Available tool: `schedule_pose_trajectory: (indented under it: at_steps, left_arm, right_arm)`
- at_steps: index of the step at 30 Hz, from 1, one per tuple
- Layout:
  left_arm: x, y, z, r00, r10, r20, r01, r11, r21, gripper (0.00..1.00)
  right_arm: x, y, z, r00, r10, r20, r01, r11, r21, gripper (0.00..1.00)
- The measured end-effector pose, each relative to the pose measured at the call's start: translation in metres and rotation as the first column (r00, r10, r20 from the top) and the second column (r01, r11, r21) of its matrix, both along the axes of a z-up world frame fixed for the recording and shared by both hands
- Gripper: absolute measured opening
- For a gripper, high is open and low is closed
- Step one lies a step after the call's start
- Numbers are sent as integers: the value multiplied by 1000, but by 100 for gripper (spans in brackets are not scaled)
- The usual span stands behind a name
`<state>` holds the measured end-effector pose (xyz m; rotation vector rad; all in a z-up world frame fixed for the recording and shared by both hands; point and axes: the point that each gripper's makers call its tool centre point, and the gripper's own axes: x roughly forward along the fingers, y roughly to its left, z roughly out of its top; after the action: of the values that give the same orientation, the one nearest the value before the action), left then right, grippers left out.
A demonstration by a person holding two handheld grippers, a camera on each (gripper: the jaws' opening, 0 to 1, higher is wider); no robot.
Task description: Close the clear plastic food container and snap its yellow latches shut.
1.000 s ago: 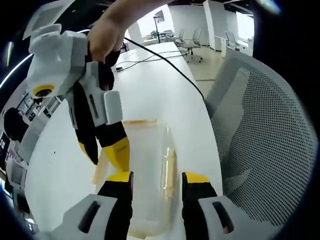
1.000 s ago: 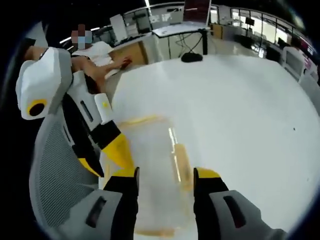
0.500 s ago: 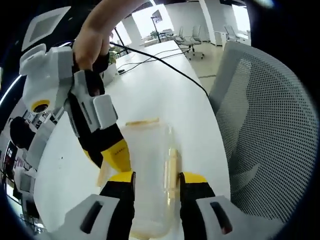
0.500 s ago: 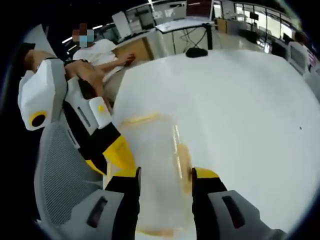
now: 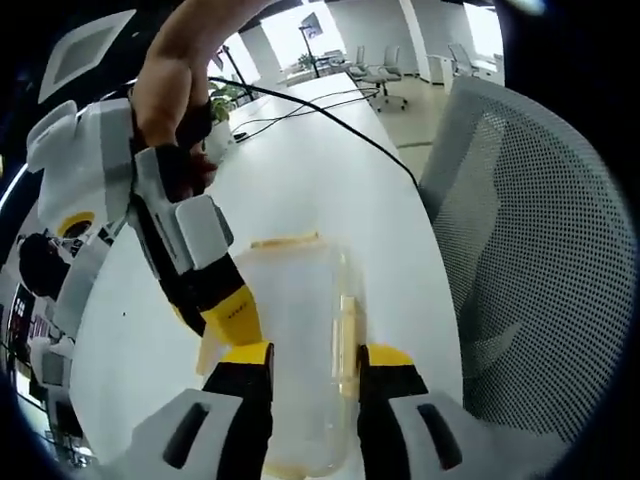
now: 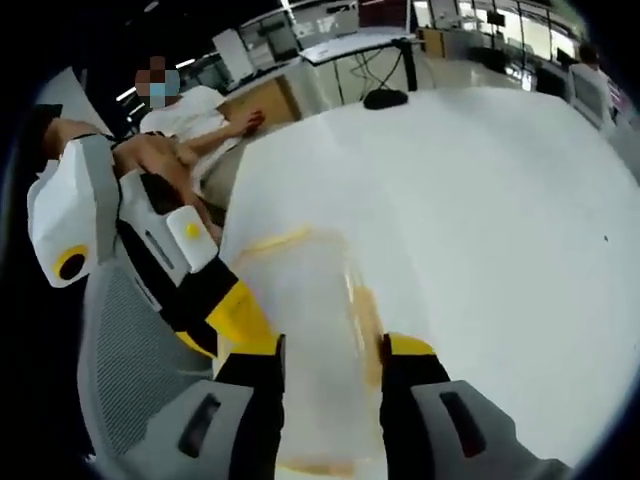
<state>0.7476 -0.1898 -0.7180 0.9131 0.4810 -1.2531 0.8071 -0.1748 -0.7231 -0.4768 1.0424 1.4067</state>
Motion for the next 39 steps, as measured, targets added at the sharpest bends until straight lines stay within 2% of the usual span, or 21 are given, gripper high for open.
schedule_pose_trajectory:
  at_steps: [1, 4, 5, 6, 10, 19, 25, 33, 39]
  left_arm:
    - [4, 0, 3, 1000, -16, 11, 16, 1000, -10, 24]
    - [-1, -6, -1, 1000, -16, 7, 16, 1000, -13, 24]
    - [-1, -6, -2, 1000, -12, 4, 12, 1000, -10, 24]
    - [-1, -7, -2, 1000, -15, 2, 15, 1000, -13, 24]
    - [-1, -6, -1, 1000, -13, 5, 13, 1000, -15, 24]
    - [-1, -5, 0, 999, -26, 18, 27, 999, -37, 25]
    - [-2, -6, 1, 999, -33, 40, 34, 999, -30, 26]
    - [-3, -5, 1, 998, -37, 55, 39, 999, -32, 27]
    - [-2, -3, 4, 1000, 1, 20, 1, 999, -53, 26]
  right_arm:
    - [0, 0, 0, 1000, 2, -16, -2, 1000, -18, 32]
    - [0, 0, -1, 999, 21, -42, -23, 999, -29, 31]
    - [-3, 0, -2, 997, 72, -40, -73, 997, -23, 31]
    - [-1, 0, -3, 998, 33, -61, -36, 999, -41, 31]
    - [-1, 0, -5, 995, 57, -78, -63, 995, -75, 30]
    - [-2, -2, -3, 998, 39, -40, -41, 999, -33, 33]
    - [-2, -2, -2, 999, 28, -20, -28, 1000, 8, 34]
    - [-3, 1, 1, 999, 35, 7, -35, 999, 13, 34]
    - [-3, 0, 2, 999, 34, 22, -34, 999, 7, 35]
